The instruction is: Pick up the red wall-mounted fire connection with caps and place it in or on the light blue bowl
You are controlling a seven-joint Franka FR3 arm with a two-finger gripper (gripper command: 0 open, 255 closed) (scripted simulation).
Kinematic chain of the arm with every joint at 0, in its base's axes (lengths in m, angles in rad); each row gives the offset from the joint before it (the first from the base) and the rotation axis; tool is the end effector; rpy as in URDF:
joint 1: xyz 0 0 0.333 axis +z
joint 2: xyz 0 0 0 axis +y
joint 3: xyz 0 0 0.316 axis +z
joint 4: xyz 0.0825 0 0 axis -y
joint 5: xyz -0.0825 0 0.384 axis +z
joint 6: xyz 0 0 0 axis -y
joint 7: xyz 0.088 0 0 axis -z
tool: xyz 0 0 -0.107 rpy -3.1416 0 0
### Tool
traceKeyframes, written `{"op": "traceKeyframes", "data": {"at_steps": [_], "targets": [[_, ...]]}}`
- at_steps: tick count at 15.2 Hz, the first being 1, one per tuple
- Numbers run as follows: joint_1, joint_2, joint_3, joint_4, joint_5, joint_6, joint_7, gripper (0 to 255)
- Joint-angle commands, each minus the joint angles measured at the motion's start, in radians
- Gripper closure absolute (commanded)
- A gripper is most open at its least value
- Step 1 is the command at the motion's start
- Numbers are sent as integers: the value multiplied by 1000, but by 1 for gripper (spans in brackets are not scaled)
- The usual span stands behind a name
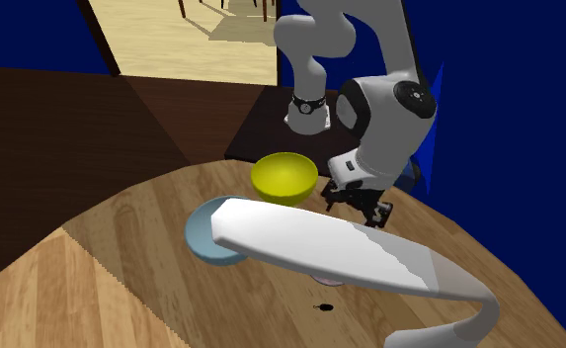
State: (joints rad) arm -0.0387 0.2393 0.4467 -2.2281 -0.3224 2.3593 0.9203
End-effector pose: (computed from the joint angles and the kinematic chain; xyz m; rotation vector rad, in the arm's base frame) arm 0.4946 0.2100 0.2686 2.9768 -0.4213 0.0202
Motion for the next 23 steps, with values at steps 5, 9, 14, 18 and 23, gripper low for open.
{"op": "traceKeyframes", "data": {"at_steps": [5,9,14,18,23], "targets": [[44,139,-53,66,-111,45,113,0],[54,187,-78,65,-151,90,139,0],[55,187,-78,65,-150,90,139,0],[55,187,-78,65,-150,90,139,255],[55,187,-78,65,-150,90,139,255]]}}
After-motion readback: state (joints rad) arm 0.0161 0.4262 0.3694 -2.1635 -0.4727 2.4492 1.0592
